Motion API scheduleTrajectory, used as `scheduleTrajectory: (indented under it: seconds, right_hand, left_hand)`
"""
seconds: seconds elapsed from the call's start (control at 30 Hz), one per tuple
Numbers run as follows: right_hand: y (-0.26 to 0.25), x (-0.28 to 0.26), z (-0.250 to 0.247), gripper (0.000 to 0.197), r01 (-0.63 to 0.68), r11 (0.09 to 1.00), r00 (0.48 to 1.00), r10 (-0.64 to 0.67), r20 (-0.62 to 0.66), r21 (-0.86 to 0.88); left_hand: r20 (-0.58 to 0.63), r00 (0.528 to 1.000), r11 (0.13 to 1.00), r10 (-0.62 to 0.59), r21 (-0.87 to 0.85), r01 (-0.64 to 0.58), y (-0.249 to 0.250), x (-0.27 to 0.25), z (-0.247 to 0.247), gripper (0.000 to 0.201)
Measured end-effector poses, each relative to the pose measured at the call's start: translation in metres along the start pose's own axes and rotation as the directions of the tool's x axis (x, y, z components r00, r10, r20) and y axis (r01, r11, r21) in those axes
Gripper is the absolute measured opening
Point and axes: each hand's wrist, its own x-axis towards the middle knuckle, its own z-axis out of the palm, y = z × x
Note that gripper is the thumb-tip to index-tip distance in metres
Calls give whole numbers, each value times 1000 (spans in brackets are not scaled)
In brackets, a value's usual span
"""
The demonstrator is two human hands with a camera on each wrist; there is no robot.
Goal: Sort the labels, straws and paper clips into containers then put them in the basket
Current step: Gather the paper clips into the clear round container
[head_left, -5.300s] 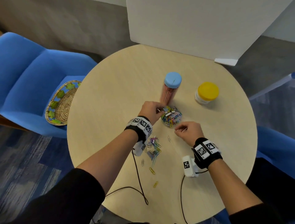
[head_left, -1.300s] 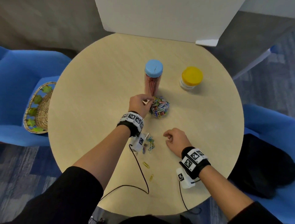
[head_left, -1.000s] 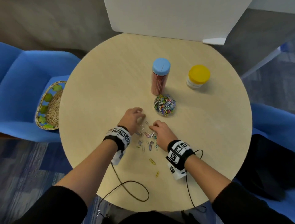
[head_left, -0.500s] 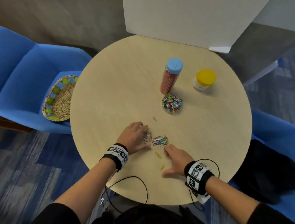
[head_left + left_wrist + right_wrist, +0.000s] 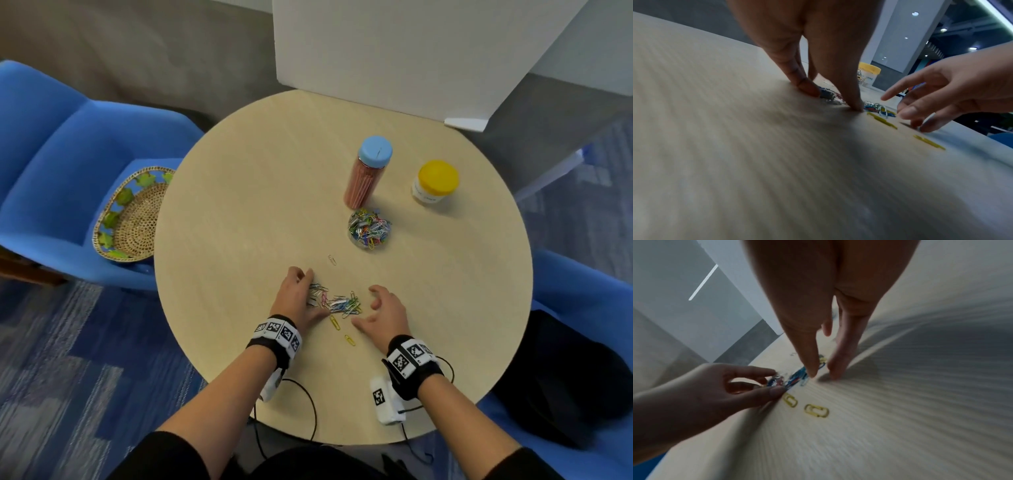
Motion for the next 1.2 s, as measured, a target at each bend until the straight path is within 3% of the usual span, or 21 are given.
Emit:
scheduleTrajectory:
  seconds: [0.13,0.23,0.43,0.57,0.7,0.8,1.0,1.2]
  right_hand:
    - [-1,-14,-7,98,-1,993,988,19,152,-115]
    - [-3,-24,-2,103,32,986,975,5,221,-166]
    - [-19,-11,9,84,69,995,992,-61,114,-72]
    - [-33,6,16,61,215,955,972,-189,139,-203]
    - [-41,23,13,26,320,866,946,-270,180,-385]
    - [-40,34,4,20,345,831,937,-278,212,-435]
    - [-35,42,-9,18,369,790,925,-262,276,-489]
    - [-14,44,-19,20,251,915,966,-216,144,-315]
  left_hand:
    - [-33,997,997,73,5,-73,10,7,1,43]
    - [-19,990,989,142,43,-142,11,16,-3,25]
    - [-23,995,994,96,52,-94,18,26,-10,20]
    - [-53,998,999,37,3,-37,19,34,-16,19]
    - [-144,983,990,110,-76,-122,26,49,-27,14]
    - [-212,972,971,105,-190,-146,39,66,-39,10]
    - [-318,942,837,-105,-540,-88,76,109,-51,8]
    - [-312,939,831,-142,-554,-58,101,140,-35,12]
